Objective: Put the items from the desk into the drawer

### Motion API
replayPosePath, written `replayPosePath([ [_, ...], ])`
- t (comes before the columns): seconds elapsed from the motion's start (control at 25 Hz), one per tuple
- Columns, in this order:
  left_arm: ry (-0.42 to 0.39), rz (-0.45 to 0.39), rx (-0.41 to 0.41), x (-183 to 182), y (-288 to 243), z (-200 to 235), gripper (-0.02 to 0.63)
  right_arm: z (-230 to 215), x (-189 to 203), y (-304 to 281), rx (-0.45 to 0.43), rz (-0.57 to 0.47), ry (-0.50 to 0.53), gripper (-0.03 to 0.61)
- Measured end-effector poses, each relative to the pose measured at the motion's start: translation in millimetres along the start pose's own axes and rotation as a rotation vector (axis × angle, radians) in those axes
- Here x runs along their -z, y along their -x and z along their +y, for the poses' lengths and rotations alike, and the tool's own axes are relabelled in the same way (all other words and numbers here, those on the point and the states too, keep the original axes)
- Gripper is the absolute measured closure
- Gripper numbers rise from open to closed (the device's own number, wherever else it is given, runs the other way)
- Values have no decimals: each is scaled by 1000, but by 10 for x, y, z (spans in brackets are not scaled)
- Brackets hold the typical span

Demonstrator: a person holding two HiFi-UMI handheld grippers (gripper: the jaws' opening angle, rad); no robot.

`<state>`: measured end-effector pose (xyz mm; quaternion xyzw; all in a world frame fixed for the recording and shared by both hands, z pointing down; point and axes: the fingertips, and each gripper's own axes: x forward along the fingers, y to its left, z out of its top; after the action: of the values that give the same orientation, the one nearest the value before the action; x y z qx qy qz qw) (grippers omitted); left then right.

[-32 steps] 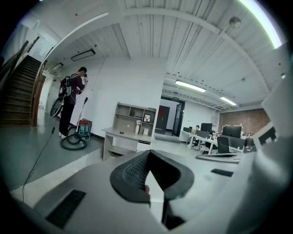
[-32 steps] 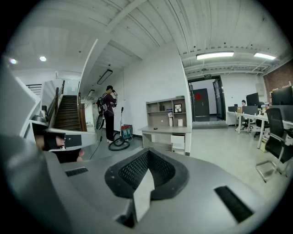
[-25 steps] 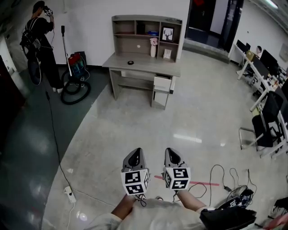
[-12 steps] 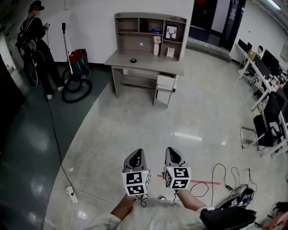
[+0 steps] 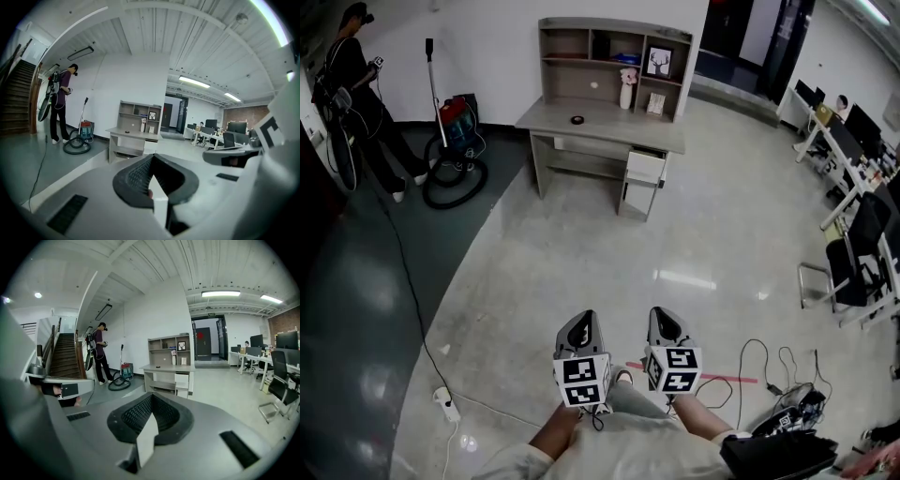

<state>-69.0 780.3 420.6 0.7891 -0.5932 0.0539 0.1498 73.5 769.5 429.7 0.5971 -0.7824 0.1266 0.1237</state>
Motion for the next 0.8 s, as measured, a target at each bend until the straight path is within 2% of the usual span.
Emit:
replayPosePath([
  [0.16,10,7,0,19,-134,10,606,-50,31,-110,0,13,2,580],
  [0.4,6,4,-14,-70,-522,115,606,-161,14,-579,-16,36,-33,580],
  [0.8,-21,0,4,-497,-1386,146,606,-571,-341,-1327,2,38,-44,580],
])
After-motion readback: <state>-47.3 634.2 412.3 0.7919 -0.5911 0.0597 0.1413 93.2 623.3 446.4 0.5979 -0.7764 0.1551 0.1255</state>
